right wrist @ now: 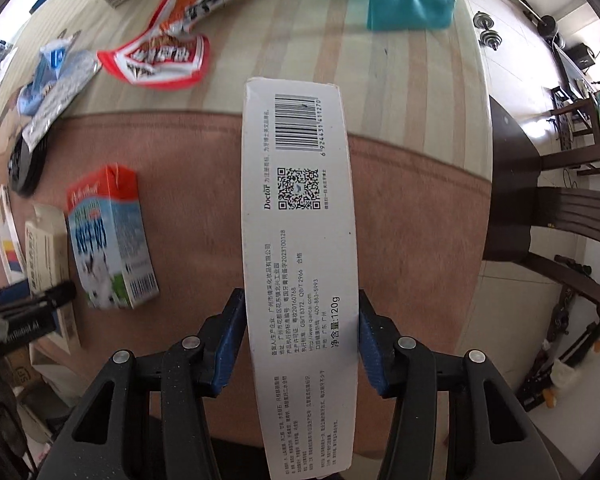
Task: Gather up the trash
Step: 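Grasp the cream medicine box with left tool while right grasps white toothpaste box, then carry both boxes to the white bin and open both tools to drop them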
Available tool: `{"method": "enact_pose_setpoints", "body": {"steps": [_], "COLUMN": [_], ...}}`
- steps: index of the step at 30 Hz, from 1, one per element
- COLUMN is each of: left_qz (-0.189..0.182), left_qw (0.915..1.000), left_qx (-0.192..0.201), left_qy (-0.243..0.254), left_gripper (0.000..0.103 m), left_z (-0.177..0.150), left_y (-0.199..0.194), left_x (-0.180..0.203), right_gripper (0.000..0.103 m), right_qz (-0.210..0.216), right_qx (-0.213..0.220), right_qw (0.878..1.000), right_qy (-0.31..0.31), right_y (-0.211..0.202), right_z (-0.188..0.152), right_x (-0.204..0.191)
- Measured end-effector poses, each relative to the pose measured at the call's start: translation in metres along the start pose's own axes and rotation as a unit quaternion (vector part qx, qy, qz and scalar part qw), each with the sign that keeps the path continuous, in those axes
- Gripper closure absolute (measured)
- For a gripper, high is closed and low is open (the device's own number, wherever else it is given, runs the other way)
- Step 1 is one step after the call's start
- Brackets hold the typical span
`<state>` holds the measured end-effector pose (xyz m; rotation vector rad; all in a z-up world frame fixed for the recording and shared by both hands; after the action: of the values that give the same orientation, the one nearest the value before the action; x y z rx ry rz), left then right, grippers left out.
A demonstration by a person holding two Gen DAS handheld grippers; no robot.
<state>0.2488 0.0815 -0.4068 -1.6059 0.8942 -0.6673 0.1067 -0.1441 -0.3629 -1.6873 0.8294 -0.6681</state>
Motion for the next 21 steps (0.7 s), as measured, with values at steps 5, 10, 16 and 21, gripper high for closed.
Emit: {"method": "enact_pose_setpoints", "body": {"steps": [5, 10, 16, 21], "left_qz": [0.016, 0.012, 0.014, 0.008], "left_qw": [0.9993, 0.9983, 0.9979, 0.9958], "left_qx": [0.006, 0.032, 0.056, 0.091], "left_qy": [0.034, 0.047, 0.028, 0.006], "left_gripper": [0.014, 0.032, 0.033, 0.033], "left_z": [0.012, 0.011, -0.012, -0.048], "left_y": [0.003, 0.008, 0.0, -0.028], "left_x": [0.01, 0.011, 0.0, -0.001], "right_gripper": [0.048, 0.048, 0.054, 0.054], "right_qz": [0.003, -0.007, -0.004, 0.014], "right_qx": [-0.01, -0.008, 0.007, 0.038], "right_qw": [1.0, 1.0, 1.0, 0.999], "right_qy": [0.007, -0.005, -0.021, -0.019], "right_y": [0.0, 0.005, 0.003, -0.021], "right_z": [0.002, 0.009, -0.002, -0.013], "right_x": [0.013, 0.007, 0.002, 0.006]}}
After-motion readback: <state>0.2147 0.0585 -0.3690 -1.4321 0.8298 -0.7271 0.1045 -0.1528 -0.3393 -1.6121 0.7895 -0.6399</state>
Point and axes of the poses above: each gripper's, at about its wrist camera, not at the fingertips, and y roughly the way its jaws point, x to its right, z to its top, the point moved 3 cm from there along y, roughly the way its jaws point, and after that the axes turned 15 degrees about y, right-handed, at the moved point
